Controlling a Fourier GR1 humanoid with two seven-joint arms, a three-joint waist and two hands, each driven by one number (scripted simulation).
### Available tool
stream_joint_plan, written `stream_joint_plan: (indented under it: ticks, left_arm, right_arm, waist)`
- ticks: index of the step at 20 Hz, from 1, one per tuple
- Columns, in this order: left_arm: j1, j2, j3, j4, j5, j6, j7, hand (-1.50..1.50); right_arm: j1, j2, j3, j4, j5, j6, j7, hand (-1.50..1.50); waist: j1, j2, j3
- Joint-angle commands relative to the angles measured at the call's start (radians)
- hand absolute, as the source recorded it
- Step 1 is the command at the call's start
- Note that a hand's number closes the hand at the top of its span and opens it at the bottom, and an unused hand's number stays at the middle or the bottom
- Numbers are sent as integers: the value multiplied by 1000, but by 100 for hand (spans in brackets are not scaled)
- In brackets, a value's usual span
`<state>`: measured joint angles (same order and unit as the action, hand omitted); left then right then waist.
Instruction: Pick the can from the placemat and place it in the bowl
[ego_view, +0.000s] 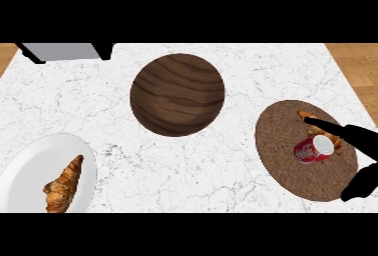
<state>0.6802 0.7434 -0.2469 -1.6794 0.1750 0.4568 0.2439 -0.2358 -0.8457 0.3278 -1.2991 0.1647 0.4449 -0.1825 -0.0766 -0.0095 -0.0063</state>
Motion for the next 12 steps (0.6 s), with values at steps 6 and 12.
stream_joint_plan:
  ticks: [6,12]
  left_arm:
    - [-294,-59,67,-222,11,14,-148,0]
    - [-304,-69,73,-201,8,31,-134,0]
  right_arm:
    - [-41,50,52,0,78,-46,-2,150]
    - [-61,79,65,12,102,-72,-24,150]
  waist:
    - [-23,-13,5]
    - [-39,-12,4]
